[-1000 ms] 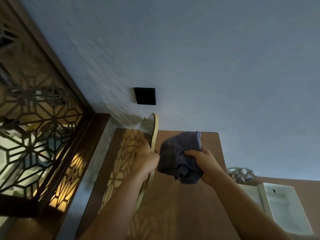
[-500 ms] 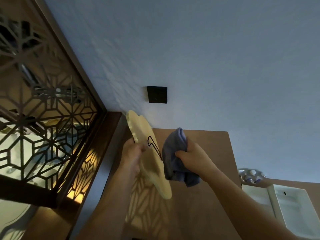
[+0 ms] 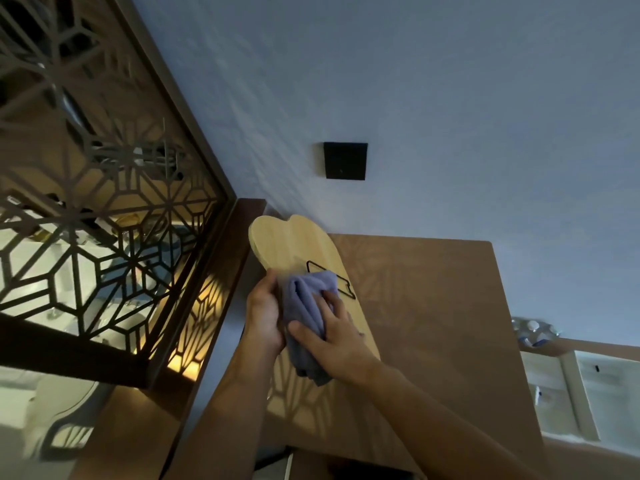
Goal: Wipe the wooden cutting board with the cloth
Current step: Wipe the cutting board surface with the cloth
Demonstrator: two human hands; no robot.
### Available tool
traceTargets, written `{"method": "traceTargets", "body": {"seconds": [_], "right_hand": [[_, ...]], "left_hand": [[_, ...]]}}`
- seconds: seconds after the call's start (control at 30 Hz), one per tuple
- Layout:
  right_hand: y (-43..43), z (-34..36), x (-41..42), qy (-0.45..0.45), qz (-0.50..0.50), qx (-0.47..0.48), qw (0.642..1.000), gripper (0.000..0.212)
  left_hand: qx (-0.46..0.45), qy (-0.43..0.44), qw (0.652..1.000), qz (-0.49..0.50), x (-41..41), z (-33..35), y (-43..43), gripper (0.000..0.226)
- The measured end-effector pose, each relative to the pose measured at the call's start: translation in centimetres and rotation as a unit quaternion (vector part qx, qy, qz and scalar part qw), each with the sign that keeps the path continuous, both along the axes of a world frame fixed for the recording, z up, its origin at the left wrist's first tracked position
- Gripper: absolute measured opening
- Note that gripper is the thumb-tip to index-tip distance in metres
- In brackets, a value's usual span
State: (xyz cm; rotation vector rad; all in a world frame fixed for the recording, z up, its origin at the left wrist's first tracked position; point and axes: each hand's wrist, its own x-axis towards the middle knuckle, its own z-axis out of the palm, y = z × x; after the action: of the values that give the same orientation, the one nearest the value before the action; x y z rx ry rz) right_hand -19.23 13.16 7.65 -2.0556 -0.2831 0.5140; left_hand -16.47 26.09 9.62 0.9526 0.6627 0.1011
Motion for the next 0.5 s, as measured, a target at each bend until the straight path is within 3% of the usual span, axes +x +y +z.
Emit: {"method": "traceTargets", "body": {"seconds": [0.03, 0.1, 0.2, 0.37, 0.5], "right_hand": [[0.1, -1.1, -0.1, -0.006, -0.009, -0.021, 1.0, 0.065], [-0.2, -2.9, -0.4, 0.0, -0.026, -0.082, 0.996, 0.062], [-1.7, -5.6, -0.4, 0.045, -0.074, -0.136, 0.987, 0.057], [-4.8, -9.1, 0.9, 0.107, -0.104, -0.198, 0.969, 0.054], [-6.1, -7.6, 2.2, 0.083, -0.09, -0.27, 0.955, 0.049]], "left_hand": [[-0.028, 0.078, 0.996, -0.043, 0.1, -0.1, 2.0, 0.056], [-0.006, 0.126, 0.989, -0.082, 0.0, -1.0, 3.5, 0.055], [0.017, 0.107, 0.993, -0.046, -0.4, -1.6, 3.3, 0.04], [0.005, 0.105, 0.993, -0.049, -0.9, -2.9, 4.6, 0.045], [0.01, 0.104, 0.993, -0.061, -1.2, -3.5, 5.3, 0.04]]}}
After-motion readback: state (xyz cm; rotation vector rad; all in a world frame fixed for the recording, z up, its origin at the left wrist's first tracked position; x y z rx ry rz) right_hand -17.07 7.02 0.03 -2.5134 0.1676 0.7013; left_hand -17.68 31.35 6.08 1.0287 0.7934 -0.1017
